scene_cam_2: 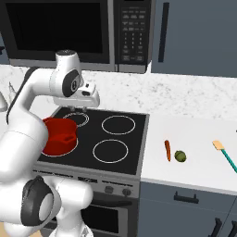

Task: Put the lime and carrot in the pot. Retrieve the spatula and lightly stir the vegetables in the pot.

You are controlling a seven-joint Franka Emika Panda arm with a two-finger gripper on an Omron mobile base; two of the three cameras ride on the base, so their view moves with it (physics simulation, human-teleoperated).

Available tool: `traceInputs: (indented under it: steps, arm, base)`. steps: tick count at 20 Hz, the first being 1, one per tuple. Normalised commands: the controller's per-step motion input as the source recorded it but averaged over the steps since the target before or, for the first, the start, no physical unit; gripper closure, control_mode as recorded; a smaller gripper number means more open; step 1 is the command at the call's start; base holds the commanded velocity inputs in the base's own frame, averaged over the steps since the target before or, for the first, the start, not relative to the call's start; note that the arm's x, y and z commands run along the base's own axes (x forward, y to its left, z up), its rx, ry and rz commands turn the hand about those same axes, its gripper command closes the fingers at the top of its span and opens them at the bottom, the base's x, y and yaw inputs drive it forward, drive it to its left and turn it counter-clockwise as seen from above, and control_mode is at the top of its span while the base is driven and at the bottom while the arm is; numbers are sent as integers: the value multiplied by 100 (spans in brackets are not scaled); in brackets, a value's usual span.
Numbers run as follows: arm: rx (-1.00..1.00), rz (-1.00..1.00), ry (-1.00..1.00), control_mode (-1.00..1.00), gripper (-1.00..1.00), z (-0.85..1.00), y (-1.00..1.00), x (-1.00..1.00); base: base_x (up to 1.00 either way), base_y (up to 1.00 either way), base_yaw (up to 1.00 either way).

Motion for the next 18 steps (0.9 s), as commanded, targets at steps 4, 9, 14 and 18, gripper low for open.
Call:
traceInputs:
  steps: [4, 9, 14, 18]
  arm:
    - [0, 0, 0, -100, -100, -9, -10, 1]
    - [3, -2, 1, -100, -100, -4, -31, 0]
    - [-6, 7, 0, -100, -100, -23, -71, -3]
    - [-19, 8, 0, -100, -100, -44, -100, -25]
  base:
    - [0, 0, 0]
    - [0, 0, 0]
    - [0, 0, 0]
    - [0, 0, 0]
